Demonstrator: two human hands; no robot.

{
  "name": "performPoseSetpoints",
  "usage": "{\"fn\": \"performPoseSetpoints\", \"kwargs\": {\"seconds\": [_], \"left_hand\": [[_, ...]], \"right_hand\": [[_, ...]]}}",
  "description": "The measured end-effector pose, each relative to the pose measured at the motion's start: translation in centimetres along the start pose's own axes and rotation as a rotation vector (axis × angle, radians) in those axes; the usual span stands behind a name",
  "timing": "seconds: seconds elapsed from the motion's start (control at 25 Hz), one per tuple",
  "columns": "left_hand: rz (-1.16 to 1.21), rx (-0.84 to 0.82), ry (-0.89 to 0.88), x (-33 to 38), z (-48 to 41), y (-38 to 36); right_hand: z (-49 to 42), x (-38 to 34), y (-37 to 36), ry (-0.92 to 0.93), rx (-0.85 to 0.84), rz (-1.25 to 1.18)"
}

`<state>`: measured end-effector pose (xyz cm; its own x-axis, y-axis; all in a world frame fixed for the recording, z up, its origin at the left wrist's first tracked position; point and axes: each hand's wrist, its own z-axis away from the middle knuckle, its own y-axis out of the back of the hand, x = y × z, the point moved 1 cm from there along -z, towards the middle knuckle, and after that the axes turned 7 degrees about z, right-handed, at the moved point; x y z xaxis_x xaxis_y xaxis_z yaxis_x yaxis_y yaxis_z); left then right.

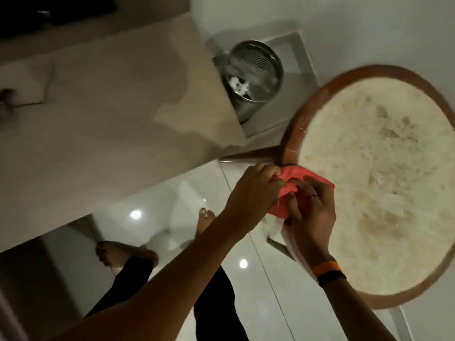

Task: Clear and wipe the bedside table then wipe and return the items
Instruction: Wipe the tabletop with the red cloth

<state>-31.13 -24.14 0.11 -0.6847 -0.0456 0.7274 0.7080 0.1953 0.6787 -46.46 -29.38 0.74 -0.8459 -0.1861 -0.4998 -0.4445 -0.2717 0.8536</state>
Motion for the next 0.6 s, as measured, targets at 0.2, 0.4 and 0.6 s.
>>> {"fn": "performPoseSetpoints", "kwargs": {"seconds": [0.2, 0.4, 0.6], "left_hand": [[-0.077, 0.236, 0.394, -11.0, 12.6, 12.7], [-0.179, 0.389, 0.713, -18.9, 27.1, 22.4], [-0.272, 0.399, 0.914, -23.6, 38.7, 24.6]], "right_hand": [[3.0, -16.0, -12.2, 0.394, -0.305, -0.14], [10.5, -29.8, -23.8, 0.847, -0.459, 0.052], [17.2, -35.3, -31.2, 1.022, -0.642, 0.362]]}}
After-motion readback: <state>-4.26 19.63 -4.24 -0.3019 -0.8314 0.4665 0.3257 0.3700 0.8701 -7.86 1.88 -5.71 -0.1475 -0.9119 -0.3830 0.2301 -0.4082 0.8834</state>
